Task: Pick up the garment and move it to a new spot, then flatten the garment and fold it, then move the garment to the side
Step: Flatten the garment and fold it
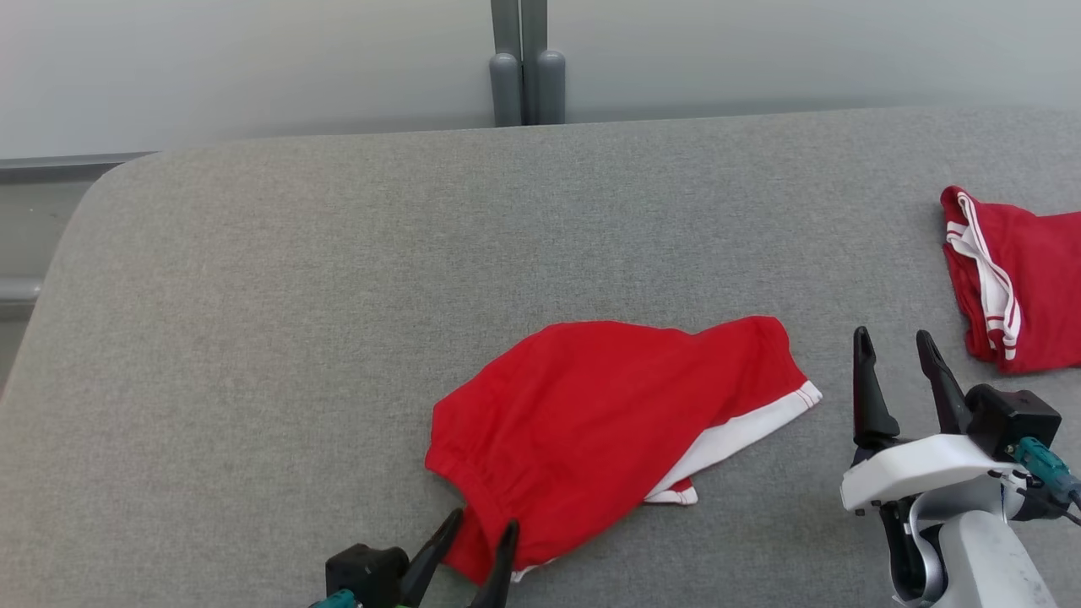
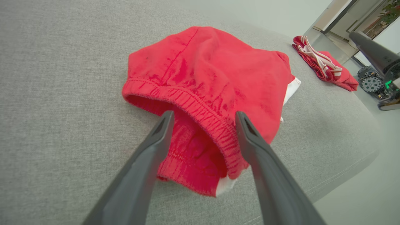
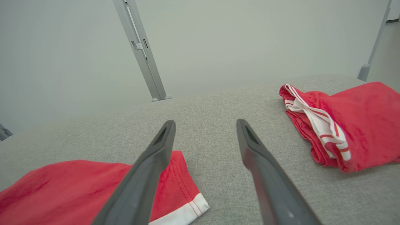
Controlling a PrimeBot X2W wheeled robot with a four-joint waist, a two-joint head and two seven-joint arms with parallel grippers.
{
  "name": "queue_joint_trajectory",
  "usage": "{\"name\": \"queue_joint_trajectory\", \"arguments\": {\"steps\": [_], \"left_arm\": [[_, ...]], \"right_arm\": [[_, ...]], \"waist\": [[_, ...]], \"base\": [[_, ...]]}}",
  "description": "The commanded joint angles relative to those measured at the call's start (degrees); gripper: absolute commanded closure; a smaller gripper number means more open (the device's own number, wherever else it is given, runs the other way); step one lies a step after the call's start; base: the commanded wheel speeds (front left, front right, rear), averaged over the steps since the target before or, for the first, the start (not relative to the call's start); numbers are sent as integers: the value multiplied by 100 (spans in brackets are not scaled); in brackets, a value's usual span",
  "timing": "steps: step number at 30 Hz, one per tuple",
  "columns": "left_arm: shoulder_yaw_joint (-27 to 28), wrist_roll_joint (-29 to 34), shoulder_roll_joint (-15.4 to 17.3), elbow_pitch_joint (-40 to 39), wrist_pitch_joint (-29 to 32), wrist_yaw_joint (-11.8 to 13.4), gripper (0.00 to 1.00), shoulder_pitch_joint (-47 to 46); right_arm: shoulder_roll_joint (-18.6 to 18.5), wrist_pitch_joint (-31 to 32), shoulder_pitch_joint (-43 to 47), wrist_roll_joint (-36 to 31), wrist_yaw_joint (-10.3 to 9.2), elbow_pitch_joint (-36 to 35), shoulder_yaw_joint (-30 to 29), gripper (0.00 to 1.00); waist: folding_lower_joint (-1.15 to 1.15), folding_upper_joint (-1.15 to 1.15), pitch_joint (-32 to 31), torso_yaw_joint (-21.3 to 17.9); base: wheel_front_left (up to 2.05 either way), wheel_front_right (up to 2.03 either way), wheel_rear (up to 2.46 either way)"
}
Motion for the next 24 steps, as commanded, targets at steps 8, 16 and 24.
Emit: {"name": "queue_joint_trajectory", "arguments": {"steps": [8, 16, 24], "left_arm": [[18, -400, 59, -289, 421, -23, 61, 127], [263, -531, -56, 54, 193, -24, 100, -366], [655, -486, 176, 618, -67, -69, 100, -1224]], "right_arm": [[5, -15, 244, 138, 0, -437, 21, 0], [7, -15, 245, 218, 0, -568, 14, 0], [6, -16, 236, 240, 0, -674, 44, 0]], "waist": [[0, 0, 55, -234], [0, 0, 122, -414], [0, 0, 239, -575]], "base": [[0, 0, 0], [0, 0, 0], [0, 0, 0]]}}
